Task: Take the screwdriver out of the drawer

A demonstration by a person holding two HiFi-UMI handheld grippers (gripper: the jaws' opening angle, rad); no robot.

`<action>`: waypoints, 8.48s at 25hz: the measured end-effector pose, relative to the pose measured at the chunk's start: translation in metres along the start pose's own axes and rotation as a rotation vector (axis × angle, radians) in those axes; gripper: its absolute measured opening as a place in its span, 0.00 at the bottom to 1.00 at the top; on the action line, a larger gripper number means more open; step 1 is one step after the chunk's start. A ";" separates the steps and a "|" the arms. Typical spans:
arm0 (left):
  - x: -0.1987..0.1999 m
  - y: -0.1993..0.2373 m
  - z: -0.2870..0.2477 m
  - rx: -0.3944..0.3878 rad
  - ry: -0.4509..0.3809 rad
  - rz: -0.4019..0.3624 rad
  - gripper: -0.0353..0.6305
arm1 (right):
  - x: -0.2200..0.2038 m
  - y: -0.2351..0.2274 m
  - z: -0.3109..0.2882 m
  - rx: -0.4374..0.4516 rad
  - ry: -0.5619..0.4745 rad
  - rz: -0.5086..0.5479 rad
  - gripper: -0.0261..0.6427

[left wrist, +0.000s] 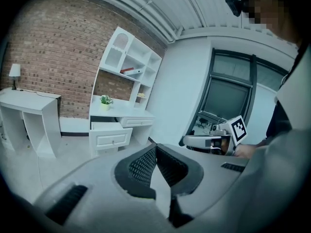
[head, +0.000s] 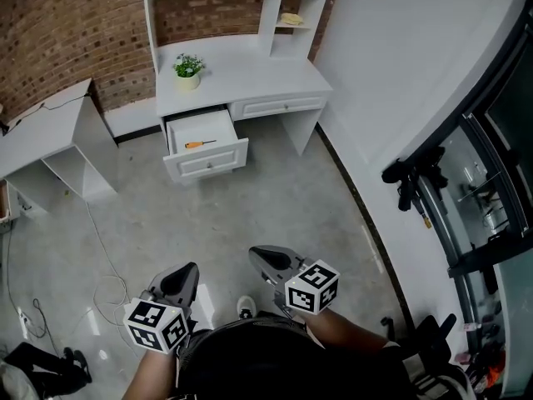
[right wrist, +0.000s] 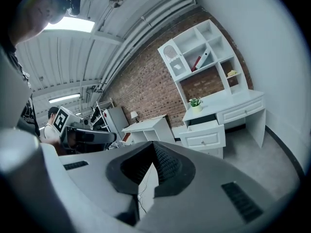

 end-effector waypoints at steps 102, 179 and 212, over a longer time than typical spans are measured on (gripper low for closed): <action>0.169 0.346 -0.256 -0.051 0.064 0.010 0.08 | 0.165 -0.201 -0.343 -0.134 0.187 0.093 0.05; 0.065 0.437 -0.466 0.313 0.526 0.278 0.08 | -0.033 -0.544 -0.633 0.355 1.230 0.848 0.17; 0.060 0.429 -0.442 0.244 0.464 0.274 0.08 | -0.012 -0.513 -0.624 0.270 1.224 0.803 0.16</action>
Point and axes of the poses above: the fingertips, and each gripper's own axes: z backward along the fingers, y to its left, x out of its top, the point moved 9 cm from there along z, backward along the fingers, and after that the axes turned 7 degrees about x, right-handed, at the moved point
